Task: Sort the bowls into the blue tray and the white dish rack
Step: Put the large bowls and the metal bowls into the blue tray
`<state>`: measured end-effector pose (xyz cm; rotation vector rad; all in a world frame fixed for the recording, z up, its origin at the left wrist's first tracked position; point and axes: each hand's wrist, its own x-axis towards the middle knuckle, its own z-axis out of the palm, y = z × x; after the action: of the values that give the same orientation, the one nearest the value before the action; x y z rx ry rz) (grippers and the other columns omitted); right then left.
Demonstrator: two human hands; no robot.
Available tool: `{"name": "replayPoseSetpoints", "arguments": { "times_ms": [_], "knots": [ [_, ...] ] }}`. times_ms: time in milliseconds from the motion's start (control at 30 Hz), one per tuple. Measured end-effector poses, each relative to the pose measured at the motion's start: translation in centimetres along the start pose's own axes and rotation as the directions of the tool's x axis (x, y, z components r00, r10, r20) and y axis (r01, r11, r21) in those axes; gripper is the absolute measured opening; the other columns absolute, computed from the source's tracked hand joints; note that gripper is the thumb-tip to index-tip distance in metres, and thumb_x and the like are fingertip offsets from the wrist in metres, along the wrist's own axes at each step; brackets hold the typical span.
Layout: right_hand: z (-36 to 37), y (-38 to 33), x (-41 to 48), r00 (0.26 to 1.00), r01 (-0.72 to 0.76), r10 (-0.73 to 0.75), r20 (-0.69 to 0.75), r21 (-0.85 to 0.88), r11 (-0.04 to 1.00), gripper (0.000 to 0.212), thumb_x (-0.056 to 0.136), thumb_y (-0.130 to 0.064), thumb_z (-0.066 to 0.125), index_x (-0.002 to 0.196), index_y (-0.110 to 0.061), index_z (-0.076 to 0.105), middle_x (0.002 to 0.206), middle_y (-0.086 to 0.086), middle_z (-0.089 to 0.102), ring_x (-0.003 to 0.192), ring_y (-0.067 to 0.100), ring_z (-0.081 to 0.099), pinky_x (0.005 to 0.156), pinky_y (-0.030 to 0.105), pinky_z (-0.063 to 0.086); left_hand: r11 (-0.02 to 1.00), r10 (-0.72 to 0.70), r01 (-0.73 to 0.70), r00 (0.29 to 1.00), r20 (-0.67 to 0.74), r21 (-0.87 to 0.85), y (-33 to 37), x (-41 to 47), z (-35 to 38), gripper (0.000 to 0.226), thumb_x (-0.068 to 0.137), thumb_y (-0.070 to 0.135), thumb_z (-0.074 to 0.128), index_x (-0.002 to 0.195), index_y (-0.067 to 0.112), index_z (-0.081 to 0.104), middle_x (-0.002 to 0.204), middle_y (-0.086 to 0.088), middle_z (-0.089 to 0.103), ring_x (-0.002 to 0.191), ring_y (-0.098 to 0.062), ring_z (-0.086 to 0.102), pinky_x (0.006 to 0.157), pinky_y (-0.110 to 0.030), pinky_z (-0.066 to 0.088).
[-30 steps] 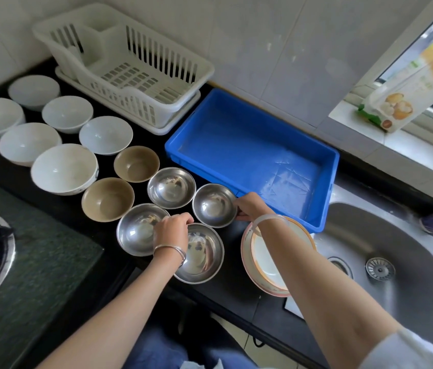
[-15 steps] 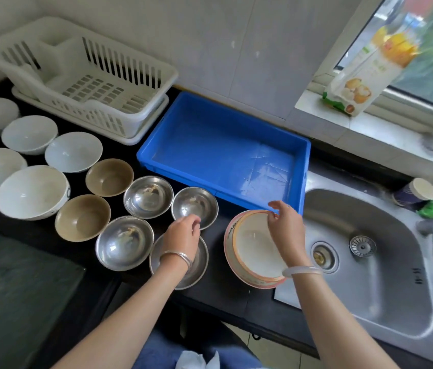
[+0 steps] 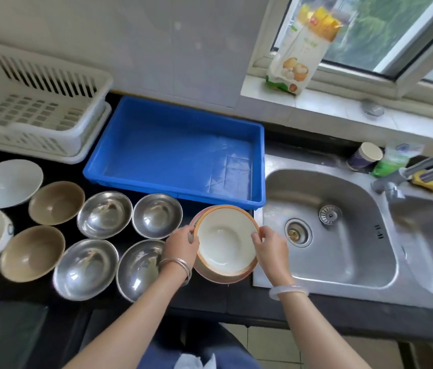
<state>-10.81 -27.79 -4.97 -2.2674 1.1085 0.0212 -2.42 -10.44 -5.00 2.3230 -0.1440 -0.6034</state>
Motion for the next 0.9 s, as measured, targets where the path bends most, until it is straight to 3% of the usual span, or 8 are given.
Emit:
{"name": "replayPoseSetpoints", "arguments": {
  "times_ms": [100,200,367,533,700,767,900],
  "knots": [
    [0.5,-0.3,-0.8,1.0,-0.019,0.019,0.003,0.012,1.0,0.019,0.091,-0.021,0.052,0.092,-0.007,0.065,0.088,0.007,0.065,0.079,0.026,0.059,0.065,0.031,0.042,0.999,0.012,-0.009,0.999,-0.05,0.048,0.2,0.5,-0.4,0.019,0.088,0.012,0.046,0.095,0.006,0.063,0.099,-0.008,0.061,0.078,-0.021,0.053,0.065,-0.031,0.045],
    [0.8,-0.7,-1.3,0.997,-0.003,0.001,-0.077,-0.023,1.0,0.017,0.092,-0.02,0.052,0.092,-0.008,0.064,0.096,0.004,0.057,0.083,0.023,0.055,0.069,0.03,0.043,0.992,0.037,-0.026,0.996,-0.085,0.122,0.5,0.5,-0.4,0.021,0.089,0.013,0.045,0.098,0.006,0.063,0.104,-0.009,0.059,0.088,-0.023,0.054,0.077,-0.036,0.05],
    [0.1,-0.6,-1.5,0.999,-0.016,0.017,-0.033,0.027,0.999,0.019,0.091,-0.016,0.053,0.073,-0.01,0.053,0.072,0.007,0.057,0.066,0.021,0.051,0.052,0.027,0.032,0.997,0.022,-0.017,0.998,-0.064,0.076,1.0,0.5,-0.3,0.017,0.09,0.013,0.049,0.099,0.007,0.063,0.097,-0.009,0.065,0.079,-0.02,0.055,0.07,-0.03,0.048],
    [-2.8,0.0,-1.6,0.994,-0.015,0.022,-0.104,0.073,0.997,0.024,0.084,-0.011,0.054,0.061,-0.008,0.046,0.053,0.001,0.043,0.055,0.021,0.038,0.047,0.026,0.028,0.998,0.063,-0.061,0.997,-0.053,0.036,3.4,0.7,-0.8,0.016,0.086,0.013,0.053,0.095,0.011,0.065,0.09,-0.002,0.068,0.077,-0.016,0.055,0.065,-0.023,0.041],
    [-6.7,1.1,-1.5,0.976,-0.046,0.065,-0.206,0.097,0.994,0.027,0.082,-0.012,0.055,0.056,-0.013,0.047,0.053,0.0,0.049,0.05,0.013,0.04,0.042,0.018,0.031,0.985,0.17,-0.17,0.985,-0.023,0.021,7.0,0.6,-0.3,0.012,0.086,0.019,0.054,0.091,0.016,0.065,0.078,0.009,0.06,0.066,-0.006,0.053,0.054,-0.017,0.036],
    [-7.8,2.1,-1.7,0.971,-0.09,0.104,-0.213,0.076,0.993,0.021,0.084,-0.013,0.054,0.063,-0.009,0.054,0.058,0.004,0.054,0.056,0.018,0.045,0.044,0.018,0.028,0.98,0.2,-0.2,0.98,0.019,0.007,8.2,0.3,0.7,0.011,0.086,0.02,0.056,0.09,0.016,0.066,0.077,0.009,0.059,0.067,-0.006,0.053,0.051,-0.013,0.033],
    [-8.9,4.9,-2.5,0.95,-0.184,0.2,-0.24,0.089,0.979,0.022,0.083,-0.011,0.053,0.062,-0.008,0.048,0.056,0.002,0.049,0.056,0.021,0.042,0.046,0.025,0.029,0.976,0.215,-0.219,0.965,0.148,0.011,9.7,-0.6,3.4,0.012,0.087,0.019,0.056,0.088,0.015,0.067,0.084,0.0,0.069,0.077,-0.017,0.061,0.062,-0.023,0.045]
  ]
}}
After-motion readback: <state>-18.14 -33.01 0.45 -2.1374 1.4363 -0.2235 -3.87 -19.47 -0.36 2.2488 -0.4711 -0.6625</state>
